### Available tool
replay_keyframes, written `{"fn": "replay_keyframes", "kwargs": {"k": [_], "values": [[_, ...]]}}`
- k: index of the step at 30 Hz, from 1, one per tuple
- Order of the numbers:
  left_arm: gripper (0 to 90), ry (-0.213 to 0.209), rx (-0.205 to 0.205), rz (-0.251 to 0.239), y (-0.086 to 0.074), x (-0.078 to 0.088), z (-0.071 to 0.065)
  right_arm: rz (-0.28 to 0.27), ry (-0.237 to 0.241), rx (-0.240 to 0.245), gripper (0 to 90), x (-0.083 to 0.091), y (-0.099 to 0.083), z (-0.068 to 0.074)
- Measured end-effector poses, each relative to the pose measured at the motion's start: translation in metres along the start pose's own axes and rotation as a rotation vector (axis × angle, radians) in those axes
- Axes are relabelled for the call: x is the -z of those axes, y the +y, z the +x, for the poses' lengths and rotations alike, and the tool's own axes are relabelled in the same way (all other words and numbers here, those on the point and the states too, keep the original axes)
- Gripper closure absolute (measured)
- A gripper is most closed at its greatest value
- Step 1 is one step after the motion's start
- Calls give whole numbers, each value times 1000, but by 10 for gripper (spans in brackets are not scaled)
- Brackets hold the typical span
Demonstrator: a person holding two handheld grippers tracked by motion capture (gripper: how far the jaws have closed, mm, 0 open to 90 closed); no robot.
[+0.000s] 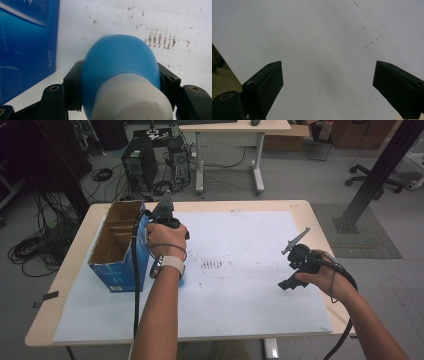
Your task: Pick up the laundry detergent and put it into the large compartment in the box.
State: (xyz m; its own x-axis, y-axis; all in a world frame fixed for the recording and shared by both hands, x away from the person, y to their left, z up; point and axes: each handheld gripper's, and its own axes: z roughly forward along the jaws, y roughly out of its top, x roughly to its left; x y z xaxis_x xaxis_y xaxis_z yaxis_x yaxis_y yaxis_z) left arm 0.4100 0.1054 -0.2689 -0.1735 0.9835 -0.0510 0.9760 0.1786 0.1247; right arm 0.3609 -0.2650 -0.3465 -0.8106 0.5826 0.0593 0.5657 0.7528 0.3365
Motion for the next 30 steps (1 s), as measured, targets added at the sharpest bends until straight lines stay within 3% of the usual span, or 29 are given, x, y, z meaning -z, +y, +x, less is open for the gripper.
{"fn": "replay_keyframes", "kwargs": {"k": [17,30], "values": [[375,7,-20,-26,-5,32,-1,-7,-4,-7,95,5,-2,3],[375,7,-53,-5,-9,52,-2,-14,-8,1,95,8,0,6]]}}
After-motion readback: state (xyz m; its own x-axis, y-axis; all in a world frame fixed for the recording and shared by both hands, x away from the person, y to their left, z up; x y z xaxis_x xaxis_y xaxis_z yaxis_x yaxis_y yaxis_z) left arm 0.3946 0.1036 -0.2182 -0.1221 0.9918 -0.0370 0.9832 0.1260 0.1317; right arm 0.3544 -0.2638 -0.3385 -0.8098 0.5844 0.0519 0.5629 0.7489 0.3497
